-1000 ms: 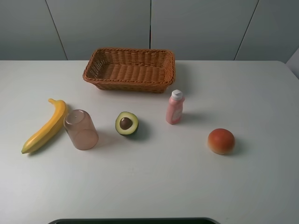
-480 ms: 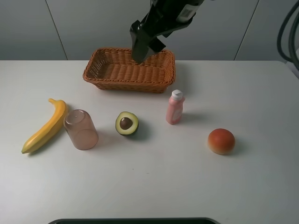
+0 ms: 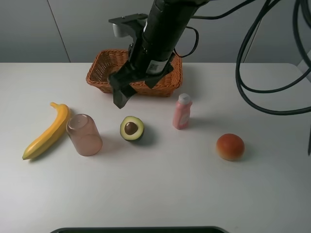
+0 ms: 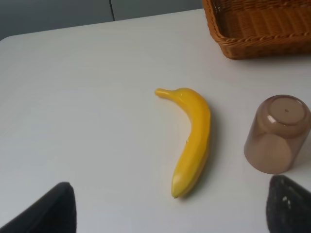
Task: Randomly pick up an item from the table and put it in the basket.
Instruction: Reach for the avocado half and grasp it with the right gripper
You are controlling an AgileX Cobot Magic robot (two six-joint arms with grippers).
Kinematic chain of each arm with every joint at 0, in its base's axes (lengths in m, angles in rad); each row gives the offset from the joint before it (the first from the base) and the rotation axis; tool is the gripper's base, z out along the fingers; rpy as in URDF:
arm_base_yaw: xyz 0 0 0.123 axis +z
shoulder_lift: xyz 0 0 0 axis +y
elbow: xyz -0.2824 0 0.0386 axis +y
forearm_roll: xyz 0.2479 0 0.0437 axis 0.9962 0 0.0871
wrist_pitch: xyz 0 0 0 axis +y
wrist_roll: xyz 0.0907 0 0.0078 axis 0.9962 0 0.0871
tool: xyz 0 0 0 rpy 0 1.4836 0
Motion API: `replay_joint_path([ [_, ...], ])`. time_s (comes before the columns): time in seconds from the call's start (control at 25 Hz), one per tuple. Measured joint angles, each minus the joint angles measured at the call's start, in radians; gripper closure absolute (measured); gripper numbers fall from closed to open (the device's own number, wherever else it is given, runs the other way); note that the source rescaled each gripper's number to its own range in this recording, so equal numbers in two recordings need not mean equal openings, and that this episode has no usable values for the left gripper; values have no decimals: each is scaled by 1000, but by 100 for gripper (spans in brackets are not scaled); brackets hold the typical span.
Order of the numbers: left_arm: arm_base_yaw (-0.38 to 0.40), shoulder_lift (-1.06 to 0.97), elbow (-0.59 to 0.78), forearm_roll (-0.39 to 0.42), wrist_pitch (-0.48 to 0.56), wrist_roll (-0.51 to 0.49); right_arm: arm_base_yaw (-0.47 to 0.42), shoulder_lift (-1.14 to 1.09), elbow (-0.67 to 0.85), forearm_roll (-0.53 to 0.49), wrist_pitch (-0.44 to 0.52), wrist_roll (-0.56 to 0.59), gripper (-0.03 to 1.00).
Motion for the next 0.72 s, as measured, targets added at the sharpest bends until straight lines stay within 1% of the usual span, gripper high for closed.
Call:
replay_joint_path([
  [0.2,0,0,0,0,0,0,33,108,0,2,-29,54,-3],
  [0.72,0,0,0,0,0,0,52,236,0,2,-87,84,-3],
])
